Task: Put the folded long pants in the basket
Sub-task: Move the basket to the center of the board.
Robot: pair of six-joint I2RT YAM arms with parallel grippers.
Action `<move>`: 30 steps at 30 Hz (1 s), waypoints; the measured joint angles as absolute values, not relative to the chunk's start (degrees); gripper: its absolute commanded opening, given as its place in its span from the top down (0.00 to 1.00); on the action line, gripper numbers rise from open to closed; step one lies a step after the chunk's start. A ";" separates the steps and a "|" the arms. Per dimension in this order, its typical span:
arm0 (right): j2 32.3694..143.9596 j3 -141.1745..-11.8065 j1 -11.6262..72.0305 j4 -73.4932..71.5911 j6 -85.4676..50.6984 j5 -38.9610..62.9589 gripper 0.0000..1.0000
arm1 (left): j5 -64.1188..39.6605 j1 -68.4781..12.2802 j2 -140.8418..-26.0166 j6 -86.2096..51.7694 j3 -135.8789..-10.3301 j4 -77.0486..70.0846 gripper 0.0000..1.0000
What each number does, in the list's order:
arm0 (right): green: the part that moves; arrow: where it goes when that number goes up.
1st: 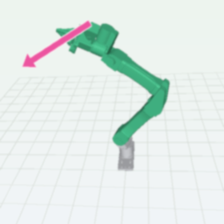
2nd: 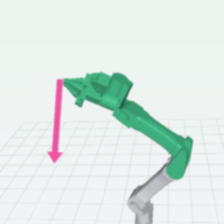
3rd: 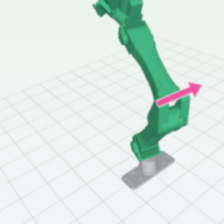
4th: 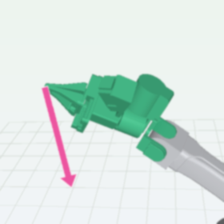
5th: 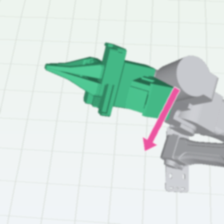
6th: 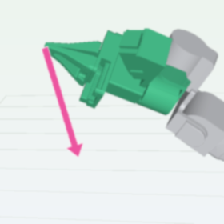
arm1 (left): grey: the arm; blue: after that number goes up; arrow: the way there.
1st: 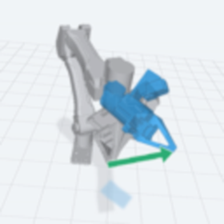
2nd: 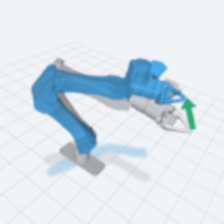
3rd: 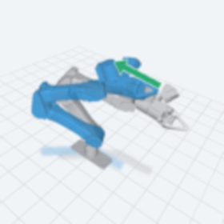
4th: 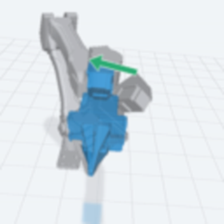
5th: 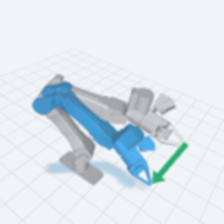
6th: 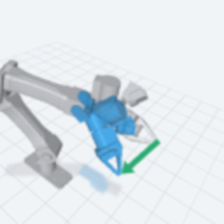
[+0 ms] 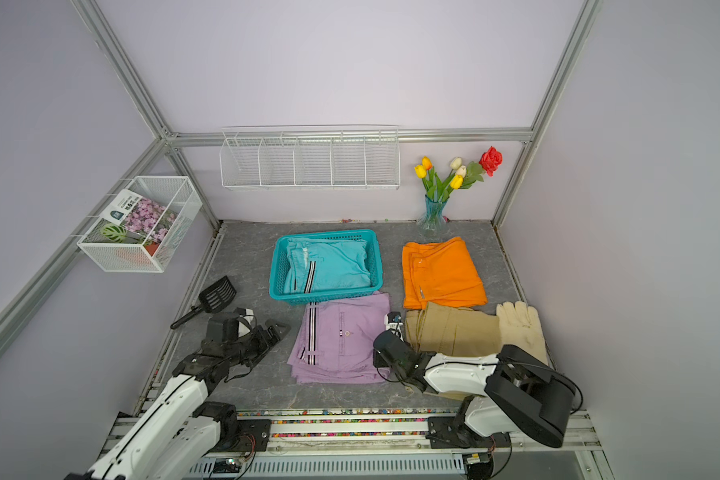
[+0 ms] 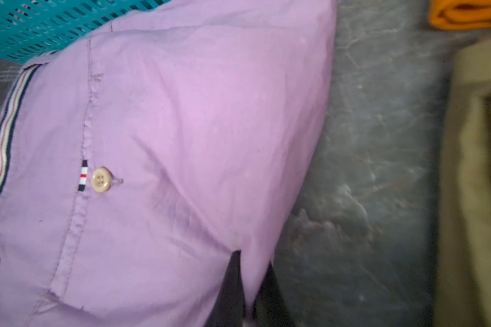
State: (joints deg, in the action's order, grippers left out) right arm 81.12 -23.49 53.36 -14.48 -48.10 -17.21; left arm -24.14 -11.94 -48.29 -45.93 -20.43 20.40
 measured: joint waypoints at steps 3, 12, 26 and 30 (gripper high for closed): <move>86.26 -26.59 52.93 -18.00 -47.48 -16.10 1.00 | -25.78 -12.08 -52.64 -45.32 -19.44 17.15 0.00; 90.78 -29.65 52.82 -21.08 -47.05 -14.66 1.00 | -25.26 -12.08 -56.73 -43.88 -18.44 13.56 0.00; 86.17 -29.32 52.80 -13.28 -45.78 -14.31 1.00 | -20.80 -12.53 -66.87 -42.98 -21.43 4.27 0.03; 86.30 -29.63 52.80 -12.80 -45.28 -14.28 1.00 | -23.07 -15.05 -75.61 -42.74 -23.59 -5.43 0.06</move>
State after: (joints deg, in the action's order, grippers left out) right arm 86.30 -29.63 52.80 -12.80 -45.28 -14.28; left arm -23.07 -15.05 -75.61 -42.74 -23.59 -5.43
